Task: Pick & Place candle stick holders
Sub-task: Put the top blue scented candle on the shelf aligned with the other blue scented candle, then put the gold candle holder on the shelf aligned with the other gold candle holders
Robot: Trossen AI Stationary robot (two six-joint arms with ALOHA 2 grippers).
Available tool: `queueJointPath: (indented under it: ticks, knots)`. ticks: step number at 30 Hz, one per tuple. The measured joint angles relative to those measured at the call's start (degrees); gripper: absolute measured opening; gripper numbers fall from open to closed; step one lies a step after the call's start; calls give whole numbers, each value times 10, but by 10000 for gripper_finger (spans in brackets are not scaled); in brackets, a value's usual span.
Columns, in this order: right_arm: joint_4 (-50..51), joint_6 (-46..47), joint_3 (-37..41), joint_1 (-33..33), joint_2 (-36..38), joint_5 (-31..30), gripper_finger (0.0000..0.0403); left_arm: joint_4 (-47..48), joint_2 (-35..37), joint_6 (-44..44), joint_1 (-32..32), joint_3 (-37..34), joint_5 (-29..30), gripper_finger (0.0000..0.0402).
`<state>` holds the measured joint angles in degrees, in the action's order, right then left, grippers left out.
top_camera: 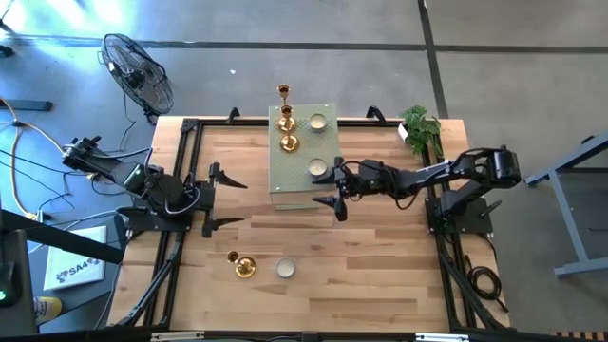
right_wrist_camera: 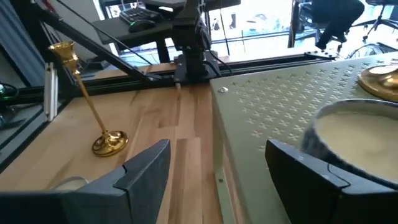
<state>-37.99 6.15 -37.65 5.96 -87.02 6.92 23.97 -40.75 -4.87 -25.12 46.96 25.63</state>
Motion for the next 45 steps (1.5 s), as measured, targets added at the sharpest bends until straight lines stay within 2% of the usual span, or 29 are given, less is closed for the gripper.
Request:
queueJointPath:
  ticks: [11, 31, 37, 41, 45]
  knots:
    - [8, -2, 0, 65, 0, 31, 259, -5, 0, -11, 0, 0, 9, 383]
    - [-4, -4, -1, 128, 0, 27, 259, -7, 0, -13, 0, 0, 43, 383]
    - [-11, -4, -1, 105, 0, 72, 259, -7, 0, -9, 0, 0, 39, 383]
    - [-44, -27, -1, 60, 11, 98, 259, 1, 0, -7, 0, 0, 36, 383]
    - [-47, -67, -1, 1, 46, 97, 259, 8, 0, -6, 0, 0, 36, 383]
